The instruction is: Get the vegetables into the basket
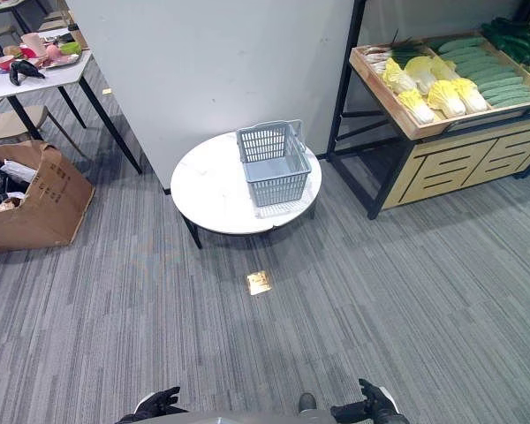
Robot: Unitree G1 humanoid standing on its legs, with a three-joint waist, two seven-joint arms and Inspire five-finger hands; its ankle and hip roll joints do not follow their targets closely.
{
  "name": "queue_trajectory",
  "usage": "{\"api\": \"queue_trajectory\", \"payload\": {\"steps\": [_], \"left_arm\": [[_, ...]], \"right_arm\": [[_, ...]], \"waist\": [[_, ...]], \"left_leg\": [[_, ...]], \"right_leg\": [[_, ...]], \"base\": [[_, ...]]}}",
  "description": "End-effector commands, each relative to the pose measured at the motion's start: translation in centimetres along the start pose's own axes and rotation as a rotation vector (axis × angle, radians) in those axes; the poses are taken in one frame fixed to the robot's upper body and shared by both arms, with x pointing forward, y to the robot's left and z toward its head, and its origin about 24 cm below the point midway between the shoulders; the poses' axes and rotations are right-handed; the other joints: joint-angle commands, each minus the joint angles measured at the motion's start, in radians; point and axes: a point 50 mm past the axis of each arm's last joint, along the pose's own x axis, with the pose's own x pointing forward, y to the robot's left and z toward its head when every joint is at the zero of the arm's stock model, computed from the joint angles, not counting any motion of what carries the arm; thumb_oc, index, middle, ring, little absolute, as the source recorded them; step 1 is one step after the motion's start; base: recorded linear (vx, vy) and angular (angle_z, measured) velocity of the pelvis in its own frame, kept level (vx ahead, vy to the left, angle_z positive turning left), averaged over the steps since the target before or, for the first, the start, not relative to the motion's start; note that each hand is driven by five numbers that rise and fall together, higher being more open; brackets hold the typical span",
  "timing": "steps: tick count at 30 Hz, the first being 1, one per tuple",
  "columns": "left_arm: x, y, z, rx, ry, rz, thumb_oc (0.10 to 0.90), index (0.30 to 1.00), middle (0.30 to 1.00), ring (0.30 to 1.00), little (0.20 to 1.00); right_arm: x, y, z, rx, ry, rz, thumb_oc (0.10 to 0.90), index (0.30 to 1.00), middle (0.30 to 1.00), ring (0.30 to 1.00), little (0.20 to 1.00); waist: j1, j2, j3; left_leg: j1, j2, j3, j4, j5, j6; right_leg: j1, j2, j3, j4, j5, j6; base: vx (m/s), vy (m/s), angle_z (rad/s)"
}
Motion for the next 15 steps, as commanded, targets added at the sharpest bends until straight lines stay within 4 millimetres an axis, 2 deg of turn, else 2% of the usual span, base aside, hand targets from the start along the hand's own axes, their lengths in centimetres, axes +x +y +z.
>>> {"api": "queue_trajectory", "payload": {"steps": [1, 15], "left_arm": [[-0.02, 2.03, 0.29, 0.013, -0.002, 0.063, 0.9, 1.0, 1.0, 1.0, 1.0], [0.0, 2.49, 0.6, 0.019, -0.011, 0.079, 0.9, 1.0, 1.0, 1.0, 1.0]], "right_arm": [[0.1, 0.12, -0.01, -0.02, 0.019, 0.002, 0.9, 1.0, 1.0, 1.0, 1.0], [0.2, -0.54, 0.81, -0.025, -0.012, -0.013, 0.9, 1.0, 1.0, 1.0, 1.0]], "waist": [[-0.024, -0.043, -0.007], [-0.026, -0.04, 0.009]], "left_leg": [[0.003, 0.05, -0.017, -0.026, 0.047, -0.061], [0.005, 0.076, -0.02, -0.026, 0.067, -0.077]], "right_leg": [[0.002, -0.07, 0.015, -0.001, 0.027, 0.101], [0.004, -0.041, 0.01, 0.01, 0.005, 0.082]], "base": [[0.0, 0.0, 0.0], [0.01, -0.043, -0.01]]}}
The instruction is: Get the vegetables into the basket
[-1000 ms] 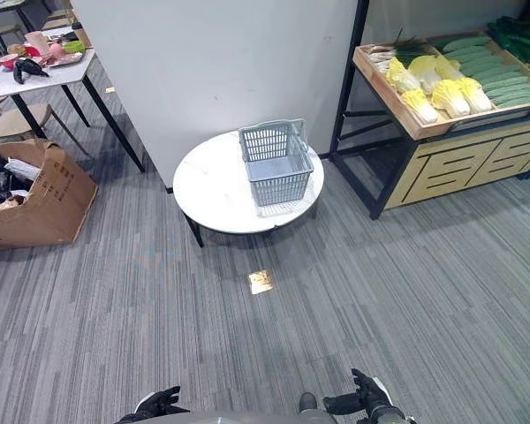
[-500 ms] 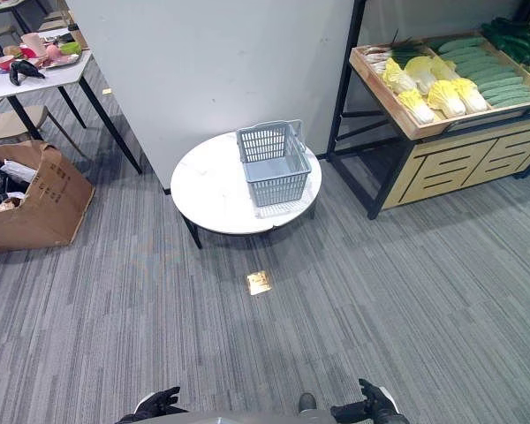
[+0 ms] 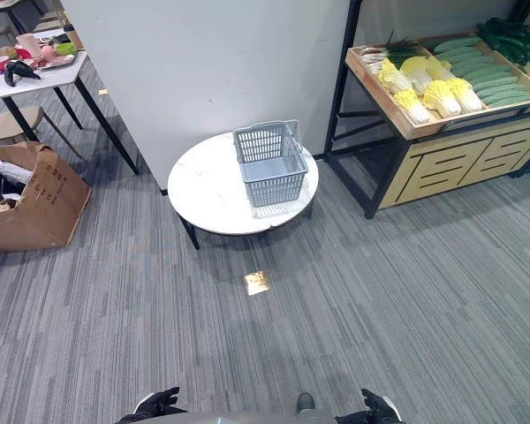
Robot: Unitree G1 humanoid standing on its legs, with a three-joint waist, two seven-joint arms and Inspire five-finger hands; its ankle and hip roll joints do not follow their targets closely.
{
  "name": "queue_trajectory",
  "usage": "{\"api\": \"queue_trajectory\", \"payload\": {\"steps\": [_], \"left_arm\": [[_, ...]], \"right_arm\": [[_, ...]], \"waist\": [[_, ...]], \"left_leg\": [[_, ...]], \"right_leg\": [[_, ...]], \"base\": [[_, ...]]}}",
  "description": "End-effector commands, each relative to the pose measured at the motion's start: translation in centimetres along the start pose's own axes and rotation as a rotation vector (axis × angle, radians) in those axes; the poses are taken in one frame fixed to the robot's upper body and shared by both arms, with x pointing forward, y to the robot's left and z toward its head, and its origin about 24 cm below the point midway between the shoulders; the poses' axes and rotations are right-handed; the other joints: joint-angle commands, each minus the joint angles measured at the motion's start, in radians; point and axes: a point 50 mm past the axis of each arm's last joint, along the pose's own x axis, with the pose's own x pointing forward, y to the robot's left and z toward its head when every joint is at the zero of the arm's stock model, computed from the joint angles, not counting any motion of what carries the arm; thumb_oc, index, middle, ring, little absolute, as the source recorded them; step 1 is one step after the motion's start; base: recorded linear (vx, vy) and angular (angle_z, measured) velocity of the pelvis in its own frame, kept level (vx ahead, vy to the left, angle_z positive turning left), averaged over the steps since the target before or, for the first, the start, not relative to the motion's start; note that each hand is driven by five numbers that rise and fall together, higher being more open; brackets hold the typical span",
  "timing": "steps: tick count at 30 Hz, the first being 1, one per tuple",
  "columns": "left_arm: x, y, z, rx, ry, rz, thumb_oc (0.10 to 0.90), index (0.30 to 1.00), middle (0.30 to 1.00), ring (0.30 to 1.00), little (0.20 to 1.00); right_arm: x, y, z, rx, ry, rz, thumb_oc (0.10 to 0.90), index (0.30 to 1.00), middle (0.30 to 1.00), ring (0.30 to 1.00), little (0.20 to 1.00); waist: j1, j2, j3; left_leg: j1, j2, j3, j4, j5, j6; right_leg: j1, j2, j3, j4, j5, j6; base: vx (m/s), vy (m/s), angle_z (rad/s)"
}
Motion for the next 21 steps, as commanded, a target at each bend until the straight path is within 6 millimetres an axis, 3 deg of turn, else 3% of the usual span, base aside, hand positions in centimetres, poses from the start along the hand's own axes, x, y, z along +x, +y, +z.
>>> {"api": "queue_trajectory", "payload": {"steps": [1, 4, 5, 6, 7, 10, 11, 12, 14, 15, 19, 21], "left_arm": [[0.1, 2.7, 1.3, 0.014, -0.033, 0.089, 0.9, 1.0, 1.0, 1.0, 1.0], [0.2, 3.2, 2.3, 0.015, -0.064, 0.109, 0.9, 1.0, 1.0, 1.0, 1.0], [0.3, 3.3, 3.6, 0.0, -0.11, 0.113, 0.9, 1.0, 1.0, 1.0, 1.0], [0.3, 3.3, 3.6, 0.0, -0.11, 0.113, 0.9, 1.0, 1.0, 1.0, 1.0], [0.3, 3.6, 4.7, -0.026, -0.146, 0.13, 0.9, 1.0, 1.0, 1.0, 1.0], [0.3, 3.6, 4.8, -0.032, -0.157, 0.134, 0.9, 1.0, 1.0, 1.0, 1.0], [0.6, 3.9, 6.1, -0.021, -0.143, 0.153, 0.9, 1.0, 1.0, 1.0, 1.0], [0.4, 3.0, 7.0, -0.064, -0.236, 0.148, 0.9, 1.0, 1.0, 1.0, 1.0], [0.3, 2.5, 5.4, -0.03, -0.206, 0.103, 0.9, 1.0, 1.0, 1.0, 1.0], [0.3, 2.3, 4.6, -0.027, -0.185, 0.098, 0.9, 1.0, 1.0, 1.0, 1.0], [0.3, 2.7, 2.9, -0.009, -0.088, 0.119, 0.9, 1.0, 1.0, 1.0, 1.0], [0.3, 2.3, 4.6, 0.0, -0.177, 0.101, 0.9, 1.0, 1.0, 1.0, 1.0]], "right_arm": [[0.3, -0.9, 2.2, -0.022, -0.064, -0.027, 0.9, 1.0, 1.0, 1.0, 1.0], [0.4, -1.8, 3.4, -0.022, -0.104, -0.054, 0.9, 1.0, 1.0, 1.0, 1.0], [0.4, -2.3, 3.6, -0.027, -0.115, -0.069, 0.9, 1.0, 1.0, 1.0, 1.0], [0.4, -2.3, 3.6, -0.027, -0.115, -0.069, 0.9, 1.0, 1.0, 1.0, 1.0], [0.3, -3.1, 3.4, -0.011, -0.111, -0.099, 0.9, 1.0, 1.0, 1.0, 1.0], [0.2, -3.4, 3.3, -0.004, -0.108, -0.113, 0.9, 1.0, 1.0, 1.0, 1.0], [0.3, -3.1, 3.5, -0.025, -0.112, -0.105, 0.9, 1.0, 1.0, 1.0, 1.0], [0.2, -3.3, 3.3, -0.034, -0.108, -0.114, 0.9, 1.0, 1.0, 1.0, 1.0], [0.1, -3.9, 3.0, -0.024, -0.098, -0.132, 0.9, 1.0, 1.0, 1.0, 1.0], [0.1, -3.9, 3.1, -0.009, -0.101, -0.137, 0.9, 1.0, 1.0, 1.0, 1.0], [0.3, -1.5, 2.3, 0.0, -0.076, -0.069, 0.9, 1.0, 1.0, 1.0, 1.0], [0.3, -1.7, 2.4, -0.012, -0.077, -0.065, 0.9, 1.0, 1.0, 1.0, 1.0]], "waist": [[-0.025, -0.033, 0.03], [-0.034, -0.021, 0.07], [-0.025, -0.038, 0.113], [-0.026, -0.037, 0.113], [-0.002, -0.045, 0.144], [0.001, -0.04, 0.148], [-0.019, -0.042, 0.138], [-0.004, -0.034, 0.138], [0.03, -0.012, 0.144], [0.037, -0.011, 0.145], [0.028, -0.051, 0.111], [0.027, -0.052, 0.107]], "left_leg": [[-0.009, 0.077, -0.028, -0.026, 0.075, -0.076], [-0.049, 0.106, -0.044, 0.033, 0.072, -0.079], [-0.166, 0.132, -0.112, 0.274, 0.087, -0.091], [-0.168, 0.132, -0.113, 0.275, 0.087, -0.091], [-0.268, 0.078, -0.232, 0.34, 0.108, -0.081], [-0.302, 0.066, -0.23, 0.275, 0.096, -0.064], [-0.313, 0.079, -0.208, 0.225, 0.118, -0.07], [-0.328, 0.078, -0.218, 0.187, 0.131, -0.064], [-0.369, 0.08, -0.27, 0.113, 0.196, -0.075], [-0.364, 0.077, -0.282, 0.102, 0.2, -0.077], [-0.342, 0.044, -0.236, 0.13, 0.141, -0.044], [-0.353, 0.022, -0.204, 0.17, 0.106, -0.022]], "right_leg": [[-0.022, -0.042, 0.007, 0.049, -0.009, 0.075], [-0.109, -0.014, 0.026, 0.182, -0.067, 0.048], [-0.084, -0.006, 0.029, 0.179, -0.081, 0.011], [-0.084, -0.006, 0.028, 0.179, -0.081, 0.01], [-0.069, -0.01, 0.041, 0.177, -0.089, 0.002], [-0.051, -0.013, 0.043, 0.17, -0.104, 0.009], [-0.037, -0.005, 0.063, 0.166, -0.119, 0.016], [-0.027, -0.006, 0.063, 0.167, -0.125, 0.021], [0.009, -0.006, 0.071, 0.172, -0.148, 0.027], [0.029, -0.011, 0.072, 0.171, -0.158, 0.032], [0.066, -0.049, 0.121, 0.167, -0.166, 0.06], [0.046, -0.077, 0.137, 0.181, -0.14, 0.08]], "base": [[-0.06, -0.067, 0.0], [-0.04, -0.253, 0.01], [0.05, -0.343, 0.22], [0.09, -0.306, 0.45], [0.06, -0.053, 0.35], [0.15, 0.036, 0.23], [0.24, 0.132, 0.03], [0.28, 0.178, -0.06], [0.29, 0.184, -0.46], [0.41, 0.218, -0.96], [0.27, 0.174, -0.45], [0.19, 0.242, -0.69]]}}
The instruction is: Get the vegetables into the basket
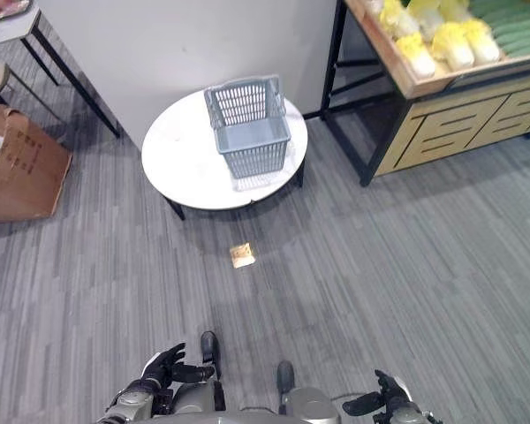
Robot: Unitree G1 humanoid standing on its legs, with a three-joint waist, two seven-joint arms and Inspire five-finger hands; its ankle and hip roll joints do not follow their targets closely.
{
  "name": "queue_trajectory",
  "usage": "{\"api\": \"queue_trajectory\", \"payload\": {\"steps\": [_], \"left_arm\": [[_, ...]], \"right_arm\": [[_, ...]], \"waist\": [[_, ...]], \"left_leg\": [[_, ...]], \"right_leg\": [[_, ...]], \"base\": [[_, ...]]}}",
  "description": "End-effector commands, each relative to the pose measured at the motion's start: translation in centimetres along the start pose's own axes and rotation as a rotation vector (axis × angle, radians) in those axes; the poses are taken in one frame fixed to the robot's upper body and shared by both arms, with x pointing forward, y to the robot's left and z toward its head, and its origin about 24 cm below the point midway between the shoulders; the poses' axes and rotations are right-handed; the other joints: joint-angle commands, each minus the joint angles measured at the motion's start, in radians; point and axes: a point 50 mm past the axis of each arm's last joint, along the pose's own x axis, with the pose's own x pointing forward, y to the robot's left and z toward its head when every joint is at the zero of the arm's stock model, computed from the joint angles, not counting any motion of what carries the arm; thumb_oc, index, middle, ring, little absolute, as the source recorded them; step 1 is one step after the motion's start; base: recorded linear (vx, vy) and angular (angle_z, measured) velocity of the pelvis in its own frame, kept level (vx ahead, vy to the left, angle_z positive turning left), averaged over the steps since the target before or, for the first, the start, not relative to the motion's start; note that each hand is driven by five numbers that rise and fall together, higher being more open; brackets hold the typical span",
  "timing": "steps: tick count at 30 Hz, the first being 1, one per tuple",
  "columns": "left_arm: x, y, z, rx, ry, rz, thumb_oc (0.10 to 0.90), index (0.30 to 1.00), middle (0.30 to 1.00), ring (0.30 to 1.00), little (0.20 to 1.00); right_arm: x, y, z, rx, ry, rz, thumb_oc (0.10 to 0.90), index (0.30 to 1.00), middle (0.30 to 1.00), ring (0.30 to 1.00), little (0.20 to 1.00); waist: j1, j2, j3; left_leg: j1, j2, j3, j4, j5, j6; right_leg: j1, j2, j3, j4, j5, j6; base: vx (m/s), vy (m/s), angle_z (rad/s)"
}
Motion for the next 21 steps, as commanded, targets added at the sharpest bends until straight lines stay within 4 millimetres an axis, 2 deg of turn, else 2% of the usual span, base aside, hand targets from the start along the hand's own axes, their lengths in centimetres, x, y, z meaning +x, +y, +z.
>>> {"api": "queue_trajectory", "payload": {"steps": [1, 3, 4, 7, 8, 9, 10, 11, 12, 13, 14, 15, 16, 17, 21], "left_arm": [[-0.4, 2.4, -0.4, 0.081, -0.024, 0.05, 0.9, 1.0, 1.0, 1.0, 1.0], [-0.3, 2.7, -0.2, 0.099, -0.023, 0.05, 0.9, 1.0, 1.0, 1.0, 1.0], [-0.3, 2.7, -0.2, 0.099, -0.023, 0.051, 0.9, 1.0, 1.0, 1.0, 1.0], [-0.2, 3.3, 0.4, 0.102, -0.039, 0.069, 0.9, 1.0, 1.0, 1.0, 1.0], [-0.4, 5.2, -0.3, 0.091, 0.023, 0.106, 0.9, 1.0, 1.0, 1.0, 1.0], [-0.1, 4.9, 0.9, 0.081, -0.031, 0.13, 0.9, 1.0, 1.0, 1.0, 1.0], [-0.1, 4.6, 1.1, 0.082, -0.05, 0.11, 0.9, 1.0, 1.0, 1.0, 1.0], [0.0, 3.9, 2.4, 0.048, -0.107, 0.074, 0.9, 1.0, 1.0, 1.0, 1.0], [0.0, 3.5, 2.1, 0.07, -0.091, 0.073, 0.9, 1.0, 1.0, 1.0, 1.0], [0.0, 3.5, 2.0, 0.06, -0.091, 0.078, 0.9, 1.0, 1.0, 1.0, 1.0], [-0.1, 3.5, 1.1, 0.06, -0.06, 0.083, 0.9, 1.0, 1.0, 1.0, 1.0], [-0.1, 3.5, 1.1, 0.06, -0.06, 0.083, 0.9, 1.0, 1.0, 1.0, 1.0], [-0.1, 3.6, 0.8, 0.043, -0.036, 0.098, 0.9, 1.0, 1.0, 1.0, 1.0], [-0.1, 3.6, 0.9, 0.043, -0.036, 0.099, 0.9, 1.0, 1.0, 1.0, 1.0], [-0.2, 3.6, 0.2, 0.043, -0.012, 0.097, 0.9, 1.0, 1.0, 1.0, 1.0]], "right_arm": [[0.0, 0.2, 0.8, 0.005, -0.057, 0.02, 0.9, 1.0, 1.0, 1.0, 1.0], [0.1, 0.3, 1.8, 0.012, -0.087, 0.021, 0.9, 1.0, 1.0, 1.0, 1.0], [0.1, 0.3, 1.8, 0.012, -0.087, 0.021, 0.9, 1.0, 1.0, 1.0, 1.0], [0.3, 0.7, 3.3, 0.019, -0.138, 0.025, 0.9, 1.0, 1.0, 1.0, 1.0], [0.3, 1.0, 4.0, 0.03, -0.158, 0.037, 0.9, 1.0, 1.0, 1.0, 1.0], [0.3, 1.1, 4.3, 0.017, -0.172, 0.04, 0.9, 1.0, 1.0, 1.0, 1.0], [0.3, 1.1, 4.4, 0.013, -0.175, 0.042, 0.9, 1.0, 1.0, 1.0, 1.0], [0.3, 0.8, 4.4, 0.015, -0.18, 0.029, 0.9, 1.0, 1.0, 1.0, 1.0], [0.3, 0.8, 5.3, 0.015, -0.21, 0.032, 0.9, 1.0, 1.0, 1.0, 1.0], [0.3, 1.0, 5.5, 0.02, -0.22, 0.029, 0.9, 1.0, 1.0, 1.0, 1.0], [0.3, 1.5, 5.7, 0.016, -0.224, 0.043, 0.9, 1.0, 1.0, 1.0, 1.0], [0.3, 1.5, 5.7, 0.016, -0.224, 0.042, 0.9, 1.0, 1.0, 1.0, 1.0], [0.3, 2.1, 6.4, 0.01, -0.241, 0.058, 0.9, 1.0, 1.0, 1.0, 1.0], [0.3, 2.1, 6.4, 0.01, -0.241, 0.058, 0.9, 1.0, 1.0, 1.0, 1.0], [0.3, 2.4, 6.8, -0.001, -0.256, 0.074, 0.9, 1.0, 1.0, 1.0, 1.0]], "waist": [[-0.02, -0.024, -0.02], [-0.018, -0.029, -0.015], [-0.017, -0.03, -0.015], [-0.018, -0.036, -0.004], [-0.022, -0.036, -0.001], [-0.027, -0.034, 0.001], [-0.025, -0.031, 0.002], [-0.019, -0.027, 0.007], [-0.017, -0.026, 0.01], [-0.022, -0.028, 0.012], [-0.038, -0.031, 0.021], [-0.037, -0.031, 0.021], [-0.05, -0.042, 0.032], [-0.051, -0.041, 0.033], [-0.064, -0.054, 0.04]], "left_leg": [[-0.084, -0.053, 0.041, 0.158, -0.053, 0.06], [-0.098, -0.073, 0.067, 0.199, -0.095, 0.078], [-0.098, -0.073, 0.069, 0.199, -0.096, 0.078], [-0.077, -0.082, 0.113, 0.185, -0.121, 0.101], [-0.066, -0.078, 0.137, 0.178, -0.125, 0.104], [-0.053, -0.081, 0.143, 0.17, -0.134, 0.113], [-0.04, -0.084, 0.155, 0.165, -0.142, 0.117], [-0.023, -0.094, 0.158, 0.157, -0.152, 0.124], [0.001, -0.097, 0.176, 0.144, -0.158, 0.127], [0.013, -0.098, 0.181, 0.135, -0.158, 0.125], [0.058, -0.094, 0.21, 0.109, -0.167, 0.118], [0.059, -0.094, 0.21, 0.109, -0.167, 0.118], [0.094, -0.086, 0.218, 0.1, -0.182, 0.104], [0.094, -0.086, 0.218, 0.1, -0.182, 0.104], [0.146, -0.083, 0.201, 0.103, -0.212, 0.079]], "right_leg": [[0.01, -0.205, 0.044, 0.143, 0.0, 0.168], [-0.017, -0.232, 0.055, 0.166, 0.063, 0.189], [-0.018, -0.232, 0.056, 0.166, 0.063, 0.189], [-0.067, -0.251, 0.041, 0.222, 0.155, 0.205], [-0.091, -0.253, 0.028, 0.263, 0.175, 0.206], [-0.11, -0.253, 0.015, 0.294, 0.184, 0.203], [-0.119, -0.26, -0.018, 0.312, 0.191, 0.204], [-0.122, -0.274, -0.055, 0.322, 0.202, 0.203], [-0.136, -0.293, -0.107, 0.321, 0.21, 0.197], [-0.146, -0.292, -0.121, 0.311, 0.21, 0.196], [-0.201, -0.28, -0.142, 0.282, 0.182, 0.194], [-0.2, -0.28, -0.142, 0.282, 0.181, 0.194], [-0.252, -0.284, -0.174, 0.191, 0.174, 0.195], [-0.251, -0.284, -0.175, 0.19, 0.174, 0.195], [-0.313, -0.315, -0.192, 0.063, 0.25, 0.222]], "base": [[0.21, 0.301, -0.53], [0.17, 0.246, -0.46], [0.09, 0.158, -0.38], [0.09, 0.184, -0.2], [0.08, 0.188, -0.29], [0.1, 0.22, -0.4], [0.11, 0.189, -0.53], [0.13, 0.212, -0.35], [0.13, 0.148, -0.25], [0.2, 0.127, -0.14], [0.15, 0.053, -0.23], [0.27, -0.008, -0.55], [0.16, -0.055, -0.5], [0.23, -0.087, -0.6], [0.21, -0.113, -0.04]]}}
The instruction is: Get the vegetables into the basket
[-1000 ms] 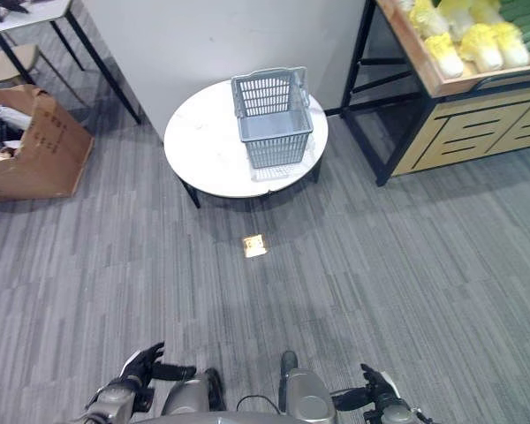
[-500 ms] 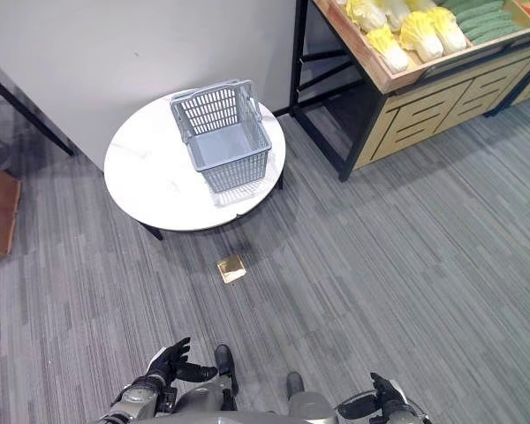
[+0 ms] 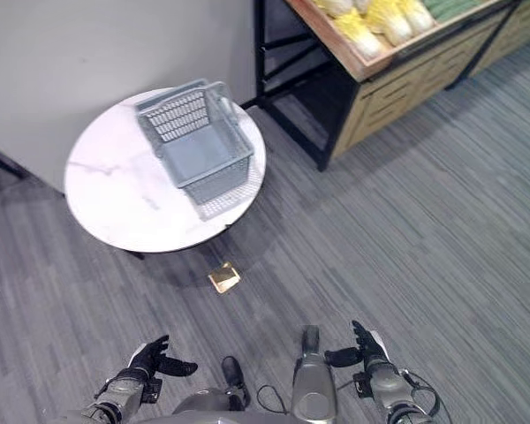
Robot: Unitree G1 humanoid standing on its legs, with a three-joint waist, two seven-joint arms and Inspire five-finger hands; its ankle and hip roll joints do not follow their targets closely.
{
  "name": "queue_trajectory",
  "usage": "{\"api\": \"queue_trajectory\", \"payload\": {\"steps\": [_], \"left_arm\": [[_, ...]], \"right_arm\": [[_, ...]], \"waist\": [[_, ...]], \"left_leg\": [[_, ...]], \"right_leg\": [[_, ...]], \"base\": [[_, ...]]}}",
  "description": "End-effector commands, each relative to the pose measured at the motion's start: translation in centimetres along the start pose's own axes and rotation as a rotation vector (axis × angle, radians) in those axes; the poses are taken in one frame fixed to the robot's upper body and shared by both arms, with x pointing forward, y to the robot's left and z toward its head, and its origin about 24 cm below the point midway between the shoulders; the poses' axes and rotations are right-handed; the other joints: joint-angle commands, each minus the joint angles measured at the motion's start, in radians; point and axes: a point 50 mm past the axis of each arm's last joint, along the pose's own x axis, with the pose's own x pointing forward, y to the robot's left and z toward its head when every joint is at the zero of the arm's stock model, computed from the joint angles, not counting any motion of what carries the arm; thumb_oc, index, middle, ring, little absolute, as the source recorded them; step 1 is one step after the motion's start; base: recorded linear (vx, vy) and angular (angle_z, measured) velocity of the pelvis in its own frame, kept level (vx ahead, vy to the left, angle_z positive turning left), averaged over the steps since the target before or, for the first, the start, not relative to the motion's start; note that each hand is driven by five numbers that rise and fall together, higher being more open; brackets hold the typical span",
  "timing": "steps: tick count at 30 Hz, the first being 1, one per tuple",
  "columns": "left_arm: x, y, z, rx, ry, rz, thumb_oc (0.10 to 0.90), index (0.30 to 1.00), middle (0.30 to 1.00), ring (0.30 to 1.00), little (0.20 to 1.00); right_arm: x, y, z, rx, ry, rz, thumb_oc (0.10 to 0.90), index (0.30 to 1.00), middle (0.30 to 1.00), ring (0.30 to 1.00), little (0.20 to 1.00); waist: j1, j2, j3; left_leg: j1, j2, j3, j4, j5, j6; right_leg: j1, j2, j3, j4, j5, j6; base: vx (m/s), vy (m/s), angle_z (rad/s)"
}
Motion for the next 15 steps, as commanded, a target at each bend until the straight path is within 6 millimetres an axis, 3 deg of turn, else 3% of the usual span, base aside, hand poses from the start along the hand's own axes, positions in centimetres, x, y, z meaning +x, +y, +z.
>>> {"api": "queue_trajectory", "payload": {"steps": [1, 2, 4, 7, 9, 10, 12, 15], "left_arm": [[-0.5, 1.3, -1.7, 0.004, 0.022, 0.03, 0.9, 1.0, 1.0, 1.0, 1.0], [-0.6, 1.3, -2.0, 0.007, 0.029, 0.03, 0.9, 1.0, 1.0, 1.0, 1.0], [-0.6, 1.3, -2.2, 0.006, 0.035, 0.031, 0.9, 1.0, 1.0, 1.0, 1.0], [-0.6, 0.9, -2.3, -0.007, 0.04, 0.023, 0.9, 1.0, 1.0, 1.0, 1.0], [-0.6, 0.5, -2.3, -0.03, 0.035, 0.012, 0.9, 1.0, 1.0, 1.0, 1.0], [-0.6, 0.5, -2.3, -0.03, 0.035, 0.012, 0.9, 1.0, 1.0, 1.0, 1.0], [-0.5, 0.3, -1.7, -0.051, 0.016, 0.012, 0.9, 1.0, 1.0, 1.0, 1.0], [-0.3, 0.1, -0.6, -0.048, -0.018, -0.001, 0.9, 1.0, 1.0, 1.0, 1.0]], "right_arm": [[-0.4, 0.6, -1.3, -0.03, 0.035, 0.029, 0.9, 1.0, 1.0, 1.0, 1.0], [-0.5, 0.6, -1.4, -0.04, 0.031, 0.04, 0.9, 1.0, 1.0, 1.0, 1.0], [-0.5, 0.4, -1.6, -0.028, 0.04, 0.031, 0.9, 1.0, 1.0, 1.0, 1.0], [-0.5, -0.4, -1.6, -0.046, 0.042, 0.018, 0.9, 1.0, 1.0, 1.0, 1.0], [-0.6, -1.4, -1.7, -0.069, 0.047, -0.004, 0.9, 1.0, 1.0, 1.0, 1.0], [-0.6, -1.4, -1.7, -0.069, 0.047, -0.004, 0.9, 1.0, 1.0, 1.0, 1.0], [-0.7, -2.2, -1.8, -0.067, 0.051, -0.031, 0.9, 1.0, 1.0, 1.0, 1.0], [-1.0, -3.4, -2.7, -0.07, 0.085, -0.065, 0.9, 1.0, 1.0, 1.0, 1.0]], "waist": [[-0.014, -0.002, -0.014], [-0.026, -0.01, -0.009], [-0.029, -0.011, -0.018], [-0.022, 0.009, -0.032], [-0.023, 0.027, -0.042], [-0.024, 0.028, -0.042], [-0.02, 0.035, -0.033], [-0.014, 0.027, -0.016]], "left_leg": [[-0.009, 0.069, 0.001, 0.12, -0.063, -0.112], [0.006, 0.066, -0.021, 0.126, -0.061, -0.113], [0.008, 0.071, -0.048, 0.13, -0.065, -0.124], [0.024, 0.11, -0.07, 0.126, -0.043, -0.149], [0.011, 0.154, -0.095, 0.16, 0.016, -0.181], [0.01, 0.155, -0.097, 0.161, 0.015, -0.182], [-0.026, 0.185, -0.129, 0.265, 0.071, -0.198], [-0.107, 0.184, -0.174, 0.426, 0.135, -0.202]], "right_leg": [[0.039, -0.025, 0.021, -0.029, 0.125, 0.068], [0.013, -0.027, 0.075, -0.023, 0.147, 0.062], [0.022, -0.013, 0.101, -0.022, 0.139, 0.052], [0.032, 0.014, 0.067, 0.009, 0.112, 0.032], [0.044, 0.047, 0.042, 0.033, 0.068, 0.002], [0.045, 0.048, 0.04, 0.033, 0.067, 0.001], [0.071, 0.069, 0.028, 0.041, 0.036, -0.026], [0.121, 0.073, 0.009, 0.047, -0.01, -0.067]], "base": [[0.31, -0.228, 0.19], [0.29, -0.245, 0.37], [0.16, -0.247, 0.79], [0.16, -0.258, 0.5], [0.17, -0.311, 0.34], [0.14, -0.263, 0.43], [0.12, -0.223, 0.35], [0.14, -0.229, 0.17]]}}
